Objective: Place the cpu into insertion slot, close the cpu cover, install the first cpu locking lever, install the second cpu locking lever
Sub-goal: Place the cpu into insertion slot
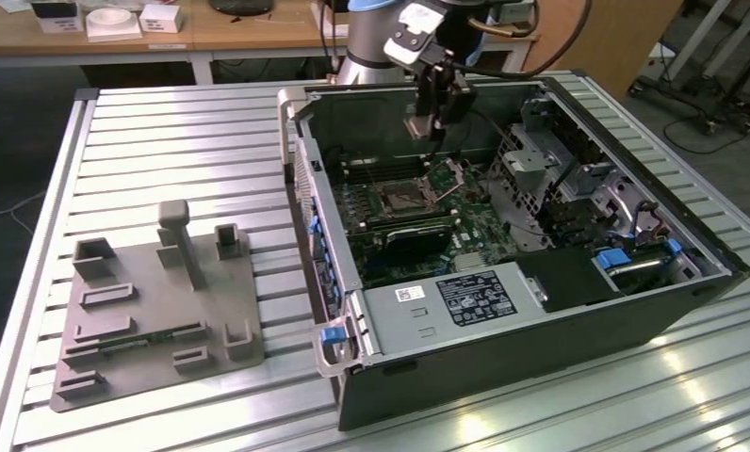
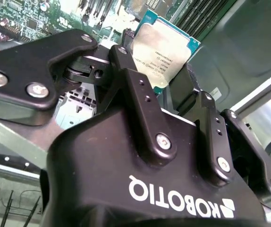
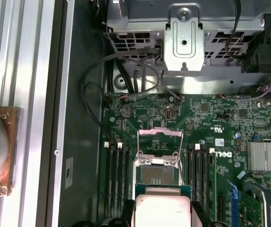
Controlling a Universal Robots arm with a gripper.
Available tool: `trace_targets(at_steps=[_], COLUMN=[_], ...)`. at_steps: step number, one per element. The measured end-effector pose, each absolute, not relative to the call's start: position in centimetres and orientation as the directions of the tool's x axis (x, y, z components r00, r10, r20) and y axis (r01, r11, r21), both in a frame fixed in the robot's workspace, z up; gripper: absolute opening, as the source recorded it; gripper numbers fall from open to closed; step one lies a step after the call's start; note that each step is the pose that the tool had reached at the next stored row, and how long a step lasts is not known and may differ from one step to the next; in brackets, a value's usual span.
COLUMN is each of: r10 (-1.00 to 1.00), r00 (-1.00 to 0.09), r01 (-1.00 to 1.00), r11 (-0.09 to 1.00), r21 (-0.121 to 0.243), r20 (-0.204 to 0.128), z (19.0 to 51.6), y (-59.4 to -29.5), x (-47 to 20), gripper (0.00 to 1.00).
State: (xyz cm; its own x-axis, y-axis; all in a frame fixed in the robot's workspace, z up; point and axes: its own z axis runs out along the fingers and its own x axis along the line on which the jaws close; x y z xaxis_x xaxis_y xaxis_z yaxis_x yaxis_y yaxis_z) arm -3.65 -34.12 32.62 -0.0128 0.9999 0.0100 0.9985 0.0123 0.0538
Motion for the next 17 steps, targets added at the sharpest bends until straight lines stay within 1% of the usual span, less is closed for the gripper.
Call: trace_targets(at_steps=[10,17], r10=[0.999,0.998], r00=[0.052,0.061], r01=[0.997,0.997], r11=[-0.052,-0.061], r21=[0.054,0.054], r20=[0.01,0.01], z=[30.8,29.8], y=[-34.0,-34.0], x=[-3.7,-3.7], gripper=[0.54,0.54])
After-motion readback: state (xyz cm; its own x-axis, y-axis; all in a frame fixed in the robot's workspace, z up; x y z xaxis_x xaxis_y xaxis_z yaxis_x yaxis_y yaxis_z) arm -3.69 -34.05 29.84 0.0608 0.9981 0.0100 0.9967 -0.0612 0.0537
